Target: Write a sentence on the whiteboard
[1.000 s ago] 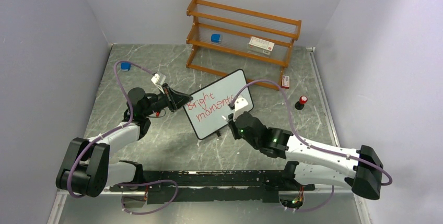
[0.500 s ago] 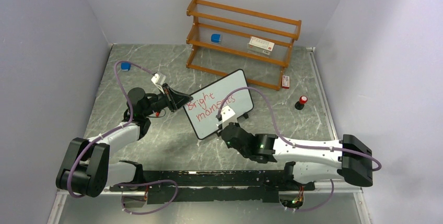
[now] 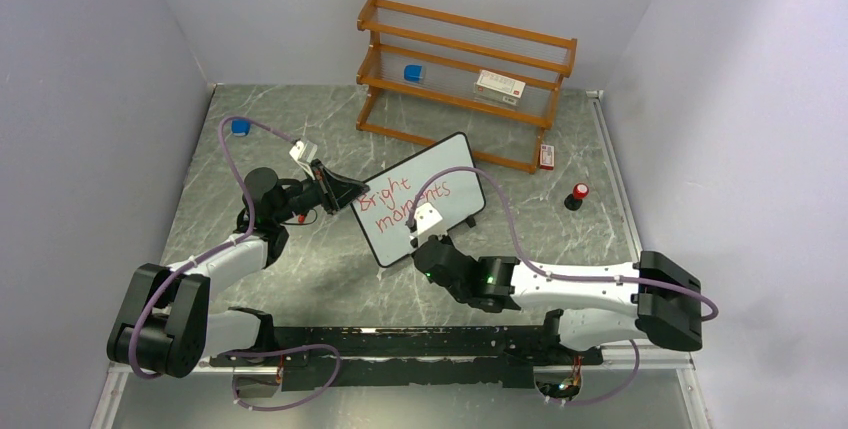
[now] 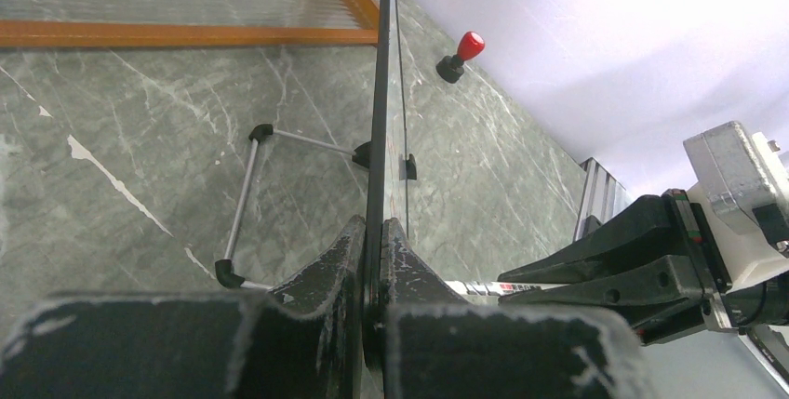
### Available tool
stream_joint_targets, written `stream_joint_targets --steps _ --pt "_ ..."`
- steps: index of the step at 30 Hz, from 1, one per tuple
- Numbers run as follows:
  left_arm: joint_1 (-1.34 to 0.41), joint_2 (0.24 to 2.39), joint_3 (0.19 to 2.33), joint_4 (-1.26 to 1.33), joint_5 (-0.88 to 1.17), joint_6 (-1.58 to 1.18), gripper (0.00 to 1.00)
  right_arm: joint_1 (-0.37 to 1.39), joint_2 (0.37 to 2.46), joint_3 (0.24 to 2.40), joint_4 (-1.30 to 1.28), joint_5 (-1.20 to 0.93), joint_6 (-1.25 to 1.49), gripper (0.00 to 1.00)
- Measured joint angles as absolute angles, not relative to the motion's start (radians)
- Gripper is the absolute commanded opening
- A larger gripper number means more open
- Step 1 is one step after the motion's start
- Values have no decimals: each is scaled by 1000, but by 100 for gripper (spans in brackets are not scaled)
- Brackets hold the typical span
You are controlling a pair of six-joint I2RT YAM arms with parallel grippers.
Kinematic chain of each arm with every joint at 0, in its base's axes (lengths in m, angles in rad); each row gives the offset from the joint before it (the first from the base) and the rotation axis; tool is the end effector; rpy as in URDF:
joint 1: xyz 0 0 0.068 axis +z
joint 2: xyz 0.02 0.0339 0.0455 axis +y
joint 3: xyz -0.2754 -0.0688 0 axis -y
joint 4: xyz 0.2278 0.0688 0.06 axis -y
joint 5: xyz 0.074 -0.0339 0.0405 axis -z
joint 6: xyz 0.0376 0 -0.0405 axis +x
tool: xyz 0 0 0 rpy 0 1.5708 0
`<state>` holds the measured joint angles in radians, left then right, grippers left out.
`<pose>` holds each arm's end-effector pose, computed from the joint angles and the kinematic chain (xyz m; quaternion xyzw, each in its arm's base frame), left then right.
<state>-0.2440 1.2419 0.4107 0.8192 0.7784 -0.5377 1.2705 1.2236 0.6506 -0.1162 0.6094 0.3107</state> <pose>0.2165 -0.0811 0.2451 0.1675 0.6901 -0.4973 0.4984 0.0889 0.2144 0.2327 -0.2848 0.8244 0.0984 0.4792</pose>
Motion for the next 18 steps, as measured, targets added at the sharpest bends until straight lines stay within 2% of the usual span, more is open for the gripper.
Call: stream_joint_targets --steps 18 --pt "-244 1242 411 819 778 -534 5 1272 1287 693 -86 651 303 0"
